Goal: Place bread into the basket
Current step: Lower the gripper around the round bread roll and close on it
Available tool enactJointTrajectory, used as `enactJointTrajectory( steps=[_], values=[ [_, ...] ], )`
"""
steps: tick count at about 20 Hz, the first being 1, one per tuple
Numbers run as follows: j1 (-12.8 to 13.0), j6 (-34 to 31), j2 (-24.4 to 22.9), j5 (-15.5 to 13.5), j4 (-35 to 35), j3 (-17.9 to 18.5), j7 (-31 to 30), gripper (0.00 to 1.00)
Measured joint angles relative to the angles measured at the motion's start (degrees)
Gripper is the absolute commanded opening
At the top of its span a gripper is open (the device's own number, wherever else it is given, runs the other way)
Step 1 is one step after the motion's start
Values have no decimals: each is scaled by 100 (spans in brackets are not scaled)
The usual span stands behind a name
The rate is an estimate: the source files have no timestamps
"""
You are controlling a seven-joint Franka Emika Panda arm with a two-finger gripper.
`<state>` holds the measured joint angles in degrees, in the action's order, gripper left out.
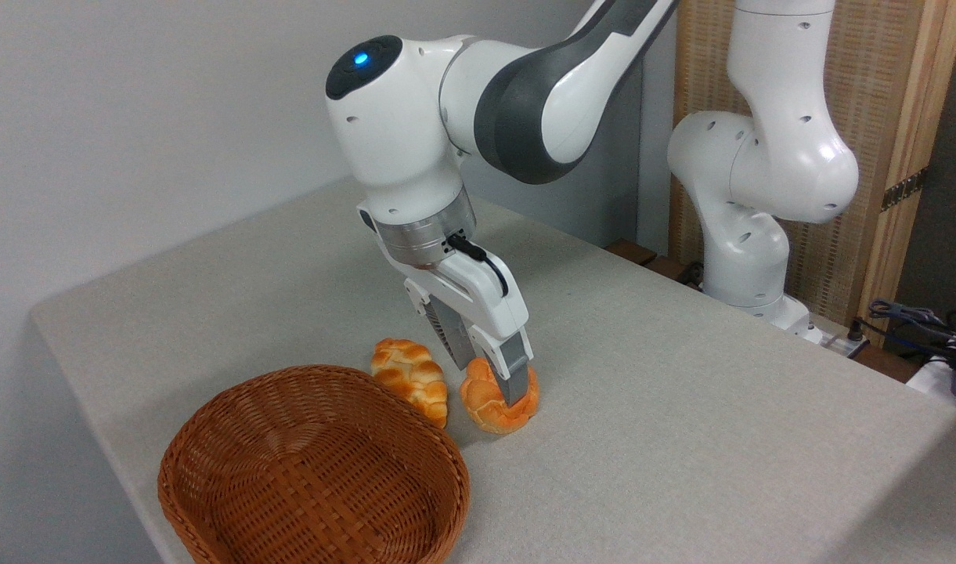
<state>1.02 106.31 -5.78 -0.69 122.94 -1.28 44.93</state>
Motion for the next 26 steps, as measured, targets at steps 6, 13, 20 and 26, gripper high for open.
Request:
enactJointTrajectory(
  steps=[6, 13, 20, 26],
  values=[
    [0, 17, -1, 4, -4, 0, 1, 100],
    [8, 8, -35, 4, -73, -47, 1, 100],
    [12, 2, -11, 4, -63, -56, 2, 100],
    [12, 2, 154, 4, -54, -56, 3, 100]
  ],
)
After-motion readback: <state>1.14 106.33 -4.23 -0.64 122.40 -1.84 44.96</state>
